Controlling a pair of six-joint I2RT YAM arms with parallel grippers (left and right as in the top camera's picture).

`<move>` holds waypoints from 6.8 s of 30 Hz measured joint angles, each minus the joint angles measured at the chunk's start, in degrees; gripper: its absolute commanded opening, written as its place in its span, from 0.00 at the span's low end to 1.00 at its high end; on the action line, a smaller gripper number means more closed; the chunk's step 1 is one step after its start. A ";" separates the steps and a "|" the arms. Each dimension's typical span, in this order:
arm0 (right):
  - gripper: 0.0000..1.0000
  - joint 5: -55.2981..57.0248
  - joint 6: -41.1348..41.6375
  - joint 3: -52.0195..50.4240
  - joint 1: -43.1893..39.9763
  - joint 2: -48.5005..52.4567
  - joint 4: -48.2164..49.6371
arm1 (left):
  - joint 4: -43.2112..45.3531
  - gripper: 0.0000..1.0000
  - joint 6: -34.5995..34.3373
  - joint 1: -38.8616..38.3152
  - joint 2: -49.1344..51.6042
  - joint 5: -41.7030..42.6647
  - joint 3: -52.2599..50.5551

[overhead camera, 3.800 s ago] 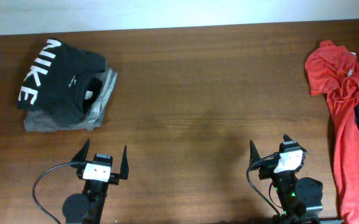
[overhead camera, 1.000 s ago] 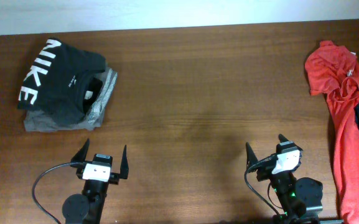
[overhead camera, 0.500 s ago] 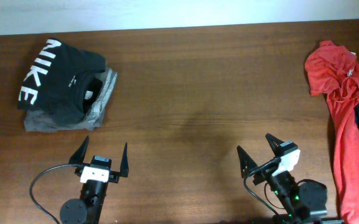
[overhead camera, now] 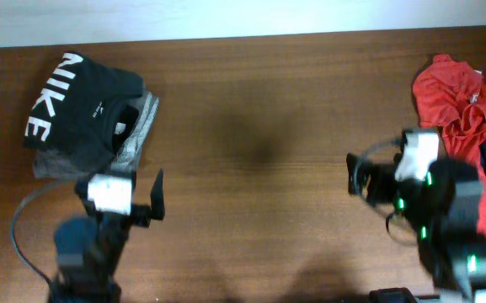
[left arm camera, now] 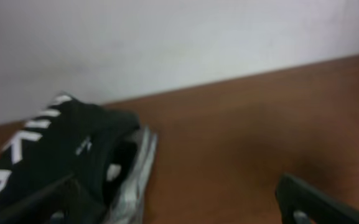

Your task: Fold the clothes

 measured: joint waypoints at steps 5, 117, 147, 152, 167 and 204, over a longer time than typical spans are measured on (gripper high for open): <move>0.99 -1.86 -0.13 12.33 0.00 16.00 -7.54 | -15.52 1.00 -0.59 0.00 20.13 1.90 21.07; 0.36 -1.44 3.50 36.35 -11.50 65.72 -11.65 | -43.91 0.33 -0.70 -8.13 80.46 6.49 69.24; 0.04 -0.57 1.88 35.54 -17.79 71.56 -0.57 | -40.63 0.26 -0.52 -9.92 93.59 4.04 69.22; 0.65 -0.94 -0.07 41.88 -20.24 71.28 7.17 | -40.59 0.26 -0.52 -9.92 93.59 4.04 69.22; 0.63 1.31 -1.27 40.92 -21.24 71.28 -18.14 | -40.79 0.59 -0.31 -9.92 93.59 3.74 69.22; 0.95 19.39 -4.42 47.08 -21.75 71.30 -3.98 | -31.17 0.42 -0.31 -14.99 93.37 6.51 58.21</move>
